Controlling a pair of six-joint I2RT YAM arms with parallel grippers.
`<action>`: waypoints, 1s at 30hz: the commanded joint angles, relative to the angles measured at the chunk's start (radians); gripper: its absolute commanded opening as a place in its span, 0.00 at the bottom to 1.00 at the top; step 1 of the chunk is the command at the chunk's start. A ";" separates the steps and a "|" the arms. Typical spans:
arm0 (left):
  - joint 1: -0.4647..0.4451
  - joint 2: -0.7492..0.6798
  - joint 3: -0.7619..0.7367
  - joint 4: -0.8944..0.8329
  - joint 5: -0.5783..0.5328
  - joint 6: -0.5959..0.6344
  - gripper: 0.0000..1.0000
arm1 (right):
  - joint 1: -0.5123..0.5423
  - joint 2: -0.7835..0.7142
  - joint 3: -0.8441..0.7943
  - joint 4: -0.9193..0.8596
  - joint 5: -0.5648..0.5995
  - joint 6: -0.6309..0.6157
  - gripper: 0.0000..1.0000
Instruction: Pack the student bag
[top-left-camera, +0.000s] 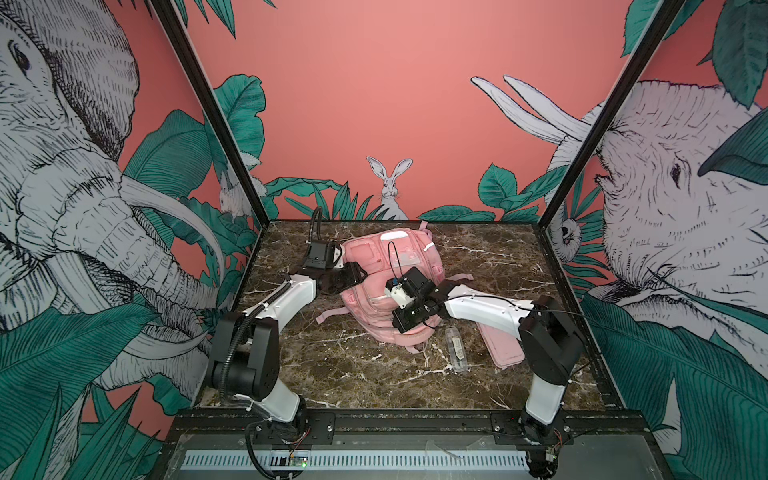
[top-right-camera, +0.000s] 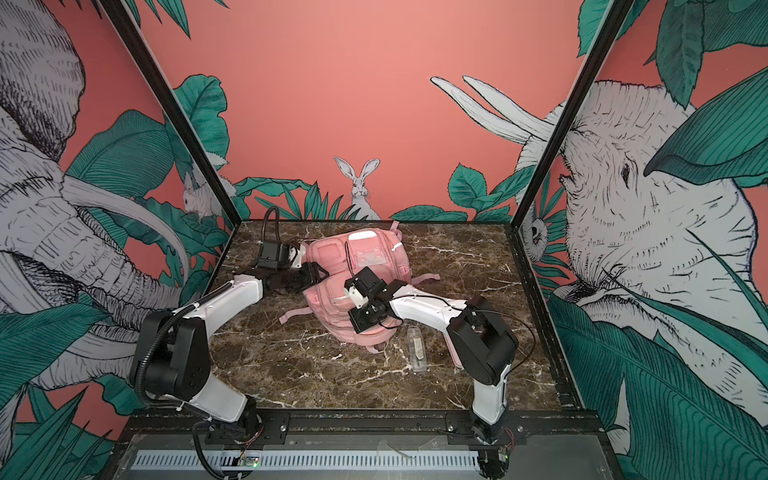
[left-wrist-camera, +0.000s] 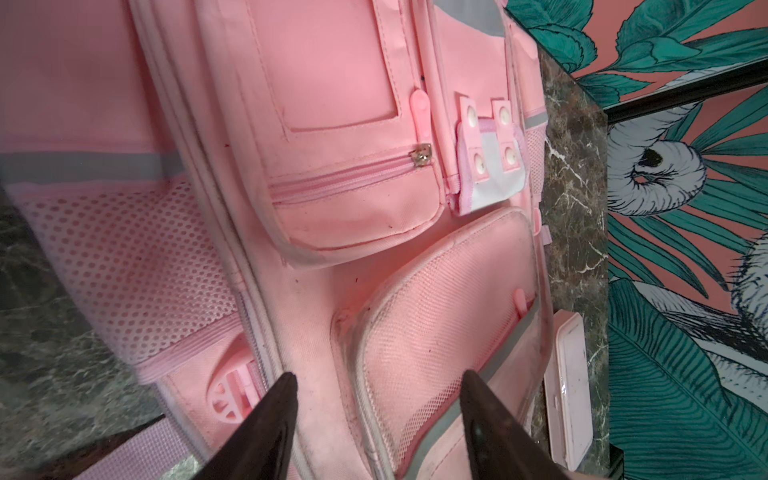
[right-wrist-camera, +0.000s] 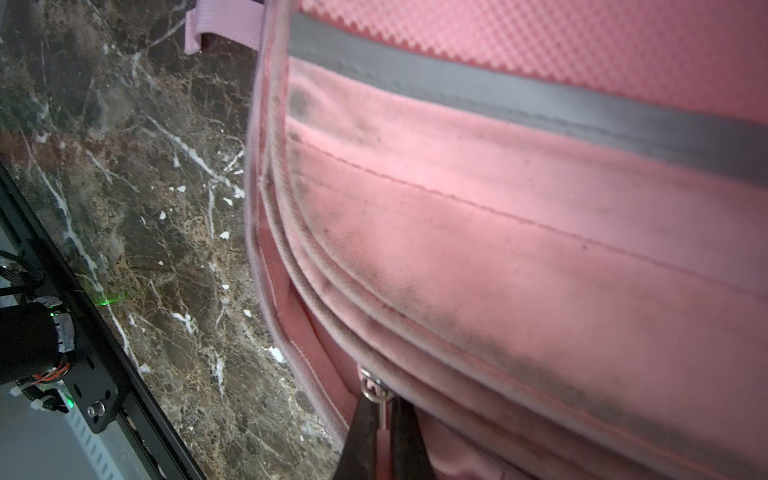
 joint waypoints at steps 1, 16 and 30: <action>-0.001 0.004 0.037 -0.038 0.038 0.036 0.64 | -0.019 -0.047 -0.014 0.003 0.026 -0.019 0.00; -0.072 0.138 0.119 -0.086 0.033 0.103 0.59 | -0.036 -0.074 -0.018 -0.025 0.024 -0.030 0.00; -0.080 0.145 0.079 0.069 0.091 -0.026 0.00 | -0.004 -0.013 0.062 -0.022 -0.027 -0.010 0.00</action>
